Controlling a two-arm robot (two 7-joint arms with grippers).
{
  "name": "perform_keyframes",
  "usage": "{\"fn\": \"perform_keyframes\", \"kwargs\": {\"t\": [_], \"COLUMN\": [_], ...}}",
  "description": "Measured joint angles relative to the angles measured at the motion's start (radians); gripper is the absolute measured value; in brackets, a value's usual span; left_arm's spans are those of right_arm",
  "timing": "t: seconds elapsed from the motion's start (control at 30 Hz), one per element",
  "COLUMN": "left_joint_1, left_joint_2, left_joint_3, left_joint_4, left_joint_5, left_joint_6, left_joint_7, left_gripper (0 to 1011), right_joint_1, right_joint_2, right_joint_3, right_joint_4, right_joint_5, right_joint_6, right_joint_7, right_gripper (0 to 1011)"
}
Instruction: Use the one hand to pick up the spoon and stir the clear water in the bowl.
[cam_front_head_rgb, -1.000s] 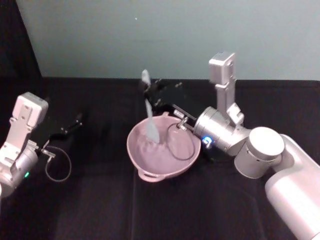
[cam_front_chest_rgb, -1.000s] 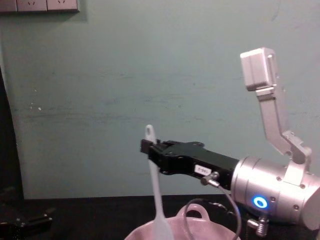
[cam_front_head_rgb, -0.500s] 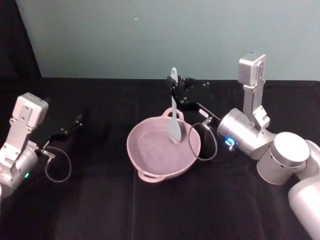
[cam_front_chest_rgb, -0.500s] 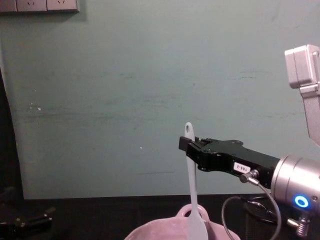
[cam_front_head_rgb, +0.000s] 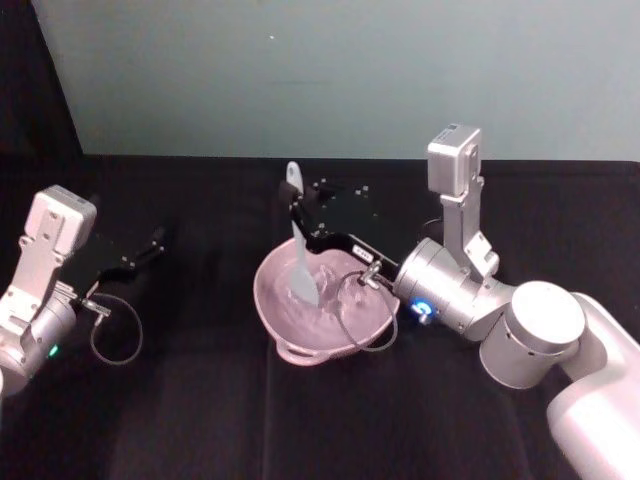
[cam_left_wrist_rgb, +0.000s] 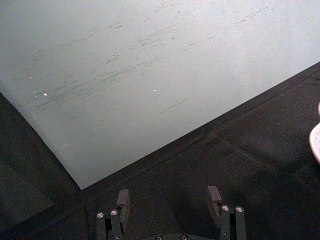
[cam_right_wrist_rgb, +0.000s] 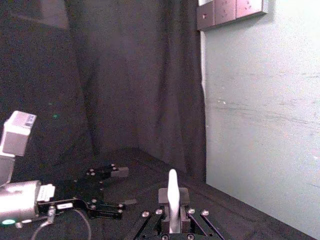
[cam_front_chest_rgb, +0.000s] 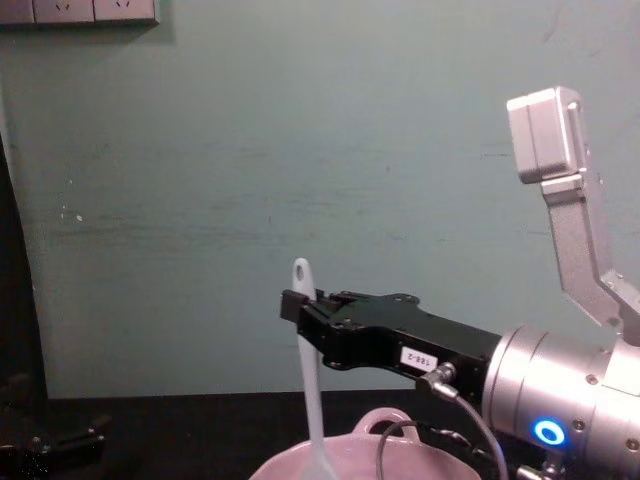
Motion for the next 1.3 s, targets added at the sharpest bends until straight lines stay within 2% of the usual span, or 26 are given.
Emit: {"fn": "perform_keyframes", "kwargs": {"t": [0.27,0.43,0.63,0.77,0.8,0.9,1.1,1.3], "left_joint_1": [0.0,0.0,0.0,0.0,0.0,0.0,0.0,0.0], "left_joint_2": [0.0,0.0,0.0,0.0,0.0,0.0,0.0,0.0], "left_joint_3": [0.0,0.0,0.0,0.0,0.0,0.0,0.0,0.0], "left_joint_4": [0.0,0.0,0.0,0.0,0.0,0.0,0.0,0.0], "left_joint_5": [0.0,0.0,0.0,0.0,0.0,0.0,0.0,0.0], "left_joint_6": [0.0,0.0,0.0,0.0,0.0,0.0,0.0,0.0], "left_joint_7": [0.0,0.0,0.0,0.0,0.0,0.0,0.0,0.0], "left_gripper": [1011,1011,1011,1011,1011,1011,1011,1011], "right_joint_1": [-0.009,-0.021,-0.045,-0.08,-0.08,-0.118,-0.176,-0.224], "right_joint_2": [0.0,0.015,0.058,0.104,0.104,0.145,0.188,0.199], "right_joint_3": [-0.003,0.017,0.069,0.126,0.126,0.179,0.244,0.283], "right_joint_4": [-0.016,-0.051,-0.155,-0.256,-0.256,-0.332,-0.397,-0.402], "right_joint_5": [0.003,0.01,0.023,0.024,0.024,0.026,0.034,0.053], "right_joint_6": [-0.006,-0.016,-0.025,-0.033,-0.033,-0.032,-0.025,-0.018], "right_joint_7": [-0.001,-0.013,-0.039,-0.072,-0.072,-0.1,-0.123,-0.133], "right_gripper": [116,116,116,116,116,114,116,116]}}
